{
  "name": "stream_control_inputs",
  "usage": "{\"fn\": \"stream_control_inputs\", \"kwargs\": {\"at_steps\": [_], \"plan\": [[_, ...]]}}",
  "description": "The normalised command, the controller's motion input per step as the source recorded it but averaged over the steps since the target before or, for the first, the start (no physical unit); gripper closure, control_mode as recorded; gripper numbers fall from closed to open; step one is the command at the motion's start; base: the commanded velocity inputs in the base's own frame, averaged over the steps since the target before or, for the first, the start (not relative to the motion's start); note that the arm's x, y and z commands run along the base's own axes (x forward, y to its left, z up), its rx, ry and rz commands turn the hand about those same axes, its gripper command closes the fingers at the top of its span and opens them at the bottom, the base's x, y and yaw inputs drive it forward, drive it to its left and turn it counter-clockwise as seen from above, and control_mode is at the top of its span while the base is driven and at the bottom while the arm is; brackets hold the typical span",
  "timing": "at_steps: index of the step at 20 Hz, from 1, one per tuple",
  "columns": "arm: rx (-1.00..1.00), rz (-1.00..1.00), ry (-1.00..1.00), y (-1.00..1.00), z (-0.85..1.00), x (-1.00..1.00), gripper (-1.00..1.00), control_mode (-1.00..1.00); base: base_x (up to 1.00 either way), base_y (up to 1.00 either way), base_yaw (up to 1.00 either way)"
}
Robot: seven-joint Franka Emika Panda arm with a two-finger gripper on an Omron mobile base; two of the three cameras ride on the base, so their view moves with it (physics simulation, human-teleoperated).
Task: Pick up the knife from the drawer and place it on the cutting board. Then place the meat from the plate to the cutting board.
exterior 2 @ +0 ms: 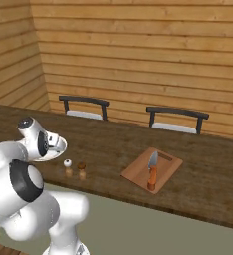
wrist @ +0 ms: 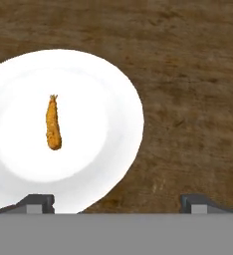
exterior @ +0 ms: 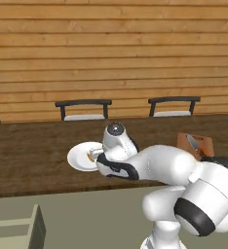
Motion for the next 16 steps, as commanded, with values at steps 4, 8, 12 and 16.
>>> {"fn": "stream_control_inputs", "kwargs": {"at_steps": [4,8,12,16], "plan": [[0.0,0.04,0.08,0.08,-0.08,0.2,-1.0,-1.0,0.0,0.0,0.0],[0.0,0.0,0.13,0.19,-0.02,0.25,-1.0,-1.0,0.0,0.0,0.0],[-0.06,0.0,0.14,0.48,-0.17,0.19,-1.0,-1.0,0.0,0.0,0.0],[-0.03,0.0,0.07,0.26,-0.25,0.13,-1.0,-1.0,0.0,0.0,0.0]]}}
